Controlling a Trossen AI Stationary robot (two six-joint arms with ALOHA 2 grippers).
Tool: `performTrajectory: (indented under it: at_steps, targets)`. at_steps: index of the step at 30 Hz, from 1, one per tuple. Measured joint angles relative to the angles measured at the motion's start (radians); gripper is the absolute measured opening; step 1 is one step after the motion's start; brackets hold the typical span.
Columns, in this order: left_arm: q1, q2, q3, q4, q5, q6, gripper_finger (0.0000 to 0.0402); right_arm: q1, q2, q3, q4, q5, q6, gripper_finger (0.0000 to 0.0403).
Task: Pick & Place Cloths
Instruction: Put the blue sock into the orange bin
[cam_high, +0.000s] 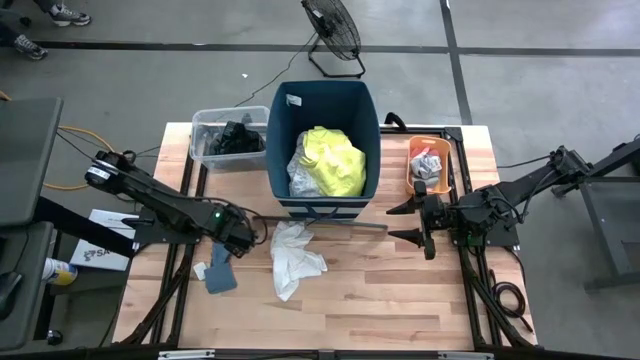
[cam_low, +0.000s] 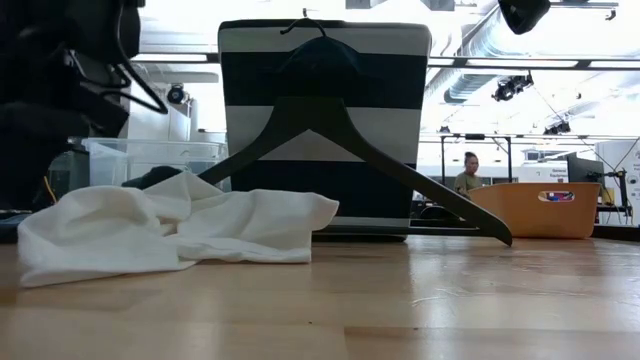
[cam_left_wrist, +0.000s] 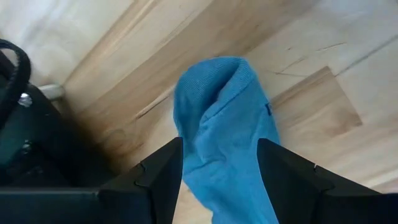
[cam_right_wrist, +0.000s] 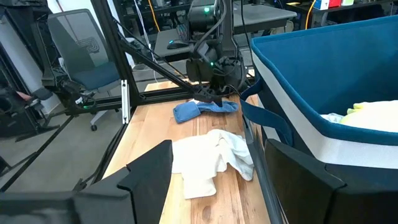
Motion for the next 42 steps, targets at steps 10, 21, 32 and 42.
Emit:
performTrajectory:
  at_steps: [10, 21, 32, 42]
  targets:
    - [0.000, 0.000, -0.127, 0.145, 0.005, -0.041, 0.0214, 0.000, 0.000, 0.000, 0.000, 0.000, 0.000, 0.0247]
    - [0.000, -0.003, -0.170, 0.225, 0.029, -0.060, 0.0192, 0.000, 0.000, 0.000, 0.000, 0.000, 0.000, 0.0247]
    - [0.000, -0.001, -0.171, 0.271, 0.035, -0.055, 0.0016, 0.000, 0.000, 0.000, 0.000, 0.000, 0.000, 0.0247]
    - [0.000, 0.003, -0.037, 0.290, 0.048, 0.149, 0.0005, 0.000, 0.000, 0.000, 0.000, 0.000, 0.000, 0.0247]
